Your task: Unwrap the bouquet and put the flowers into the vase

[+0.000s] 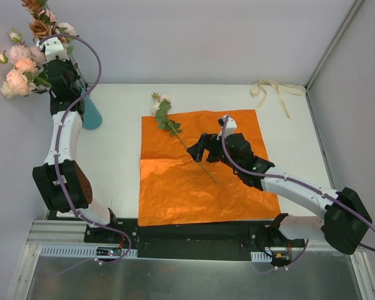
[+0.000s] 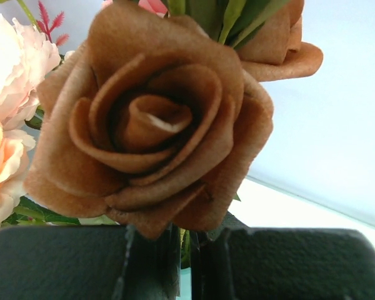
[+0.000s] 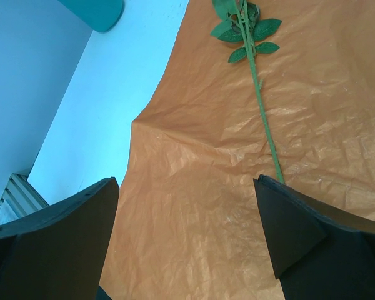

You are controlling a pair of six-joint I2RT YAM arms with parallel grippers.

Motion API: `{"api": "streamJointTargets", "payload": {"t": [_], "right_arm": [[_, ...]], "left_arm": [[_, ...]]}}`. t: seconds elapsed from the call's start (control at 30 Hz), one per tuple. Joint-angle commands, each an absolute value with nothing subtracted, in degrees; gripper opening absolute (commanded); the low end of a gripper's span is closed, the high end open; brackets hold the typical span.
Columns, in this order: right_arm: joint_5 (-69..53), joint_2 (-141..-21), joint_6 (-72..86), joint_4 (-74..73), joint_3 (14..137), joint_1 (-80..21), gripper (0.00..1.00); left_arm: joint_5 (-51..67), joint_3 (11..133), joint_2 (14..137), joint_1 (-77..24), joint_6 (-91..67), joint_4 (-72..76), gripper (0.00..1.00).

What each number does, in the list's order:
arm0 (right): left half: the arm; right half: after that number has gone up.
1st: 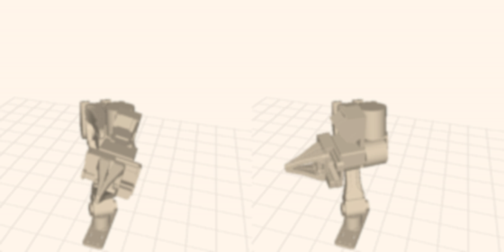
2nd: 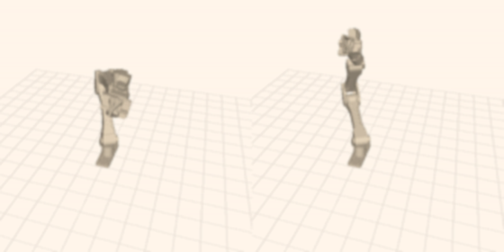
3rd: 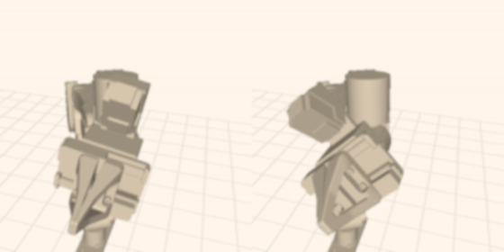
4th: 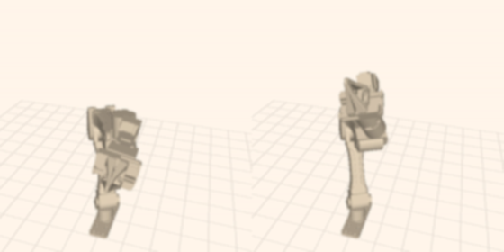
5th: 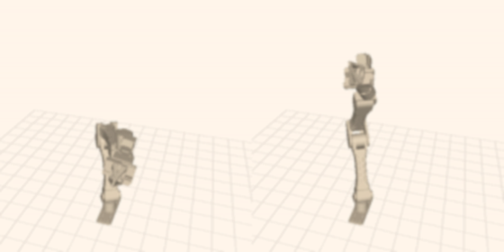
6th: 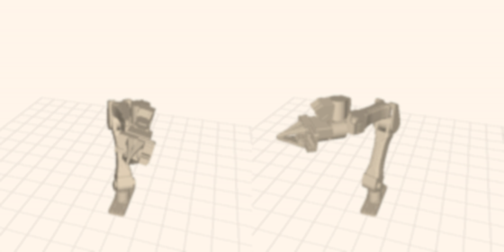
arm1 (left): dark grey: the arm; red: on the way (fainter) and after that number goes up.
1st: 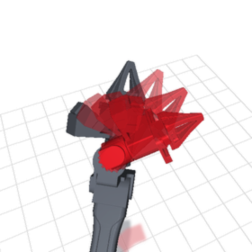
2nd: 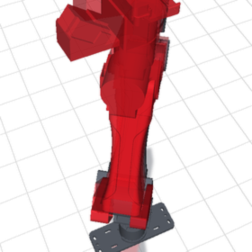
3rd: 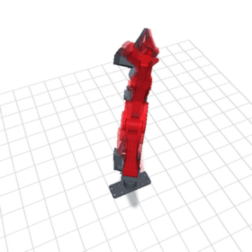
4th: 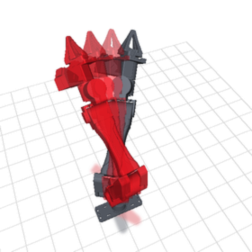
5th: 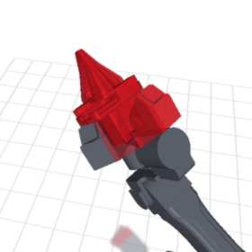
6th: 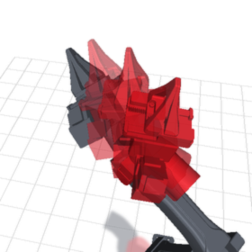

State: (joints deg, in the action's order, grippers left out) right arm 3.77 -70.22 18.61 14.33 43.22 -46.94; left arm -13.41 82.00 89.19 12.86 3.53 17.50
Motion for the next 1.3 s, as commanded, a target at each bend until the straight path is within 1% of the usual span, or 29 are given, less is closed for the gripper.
{"api": "streamJointTargets", "payload": {"t": [0.0,0.17,0.33,0.47,0.6,0.73,0.9,1.07,1.1,1.13,1.2,1.23,1.27], "right_arm": [[3.25,-69.0,19.42,16.35,44.03,-46.76,0.99],[3.25,-67.59,19.51,15.82,43.77,-46.76,0.99],[3.43,-67.67,19.42,15.73,43.51,-46.76,0.99],[3.34,-68.73,19.86,16.61,43.59,-46.67,0.99],[2.99,-68.99,19.69,16.79,43.51,-46.67,0.99],[3.95,-68.56,18.72,16.79,43.16,-46.76,0.99],[3.43,-69.26,18.81,16.79,43.42,-46.76,0.99],[2.99,-69.7,18.98,16.52,43.77,-46.76,0.99],[2.9,-69.87,18.9,16.44,43.86,-46.67,0.99],[3.07,-70.05,18.98,16.26,43.94,-46.76,0.99],[3.51,-70.57,18.99,15.39,44.38,-46.76,0.99],[3.86,-71.01,19.16,14.42,44.82,-46.76,0.99],[4.3,-71.36,19.25,13.46,45.35,-46.76,0.99]], "left_arm": [[-14.33,83.75,90.18,13.62,0.35,11.0,0.0],[-16.08,87.44,89.47,13.71,2.81,8.27,0.0],[-15.3,96.14,90.35,13.97,1.77,1.32,0.0],[-11.96,96.24,90.52,14.15,0.18,1.06,0.0],[-14.32,97.12,92.98,14.59,0.18,0.18,0.0],[-12.66,94.75,93.87,15.82,-2.98,0.26,0.0],[-8.88,87.55,93.69,17.22,-4.57,6.58,0.0],[-7.91,86.66,94.13,17.31,-4.75,5.01,0.0],[-7.65,86.49,93.87,17.31,-4.75,4.84,0.1],[-7.39,86.4,93.35,17.31,-4.66,4.4,0.22],[-7.21,86.75,92.47,17.31,-4.83,3.0,0.49],[-7.12,86.92,91.76,17.31,-5.27,2.12,0.58],[-6.86,87.01,91.06,17.31,-5.8,1.24,0.63]]}}
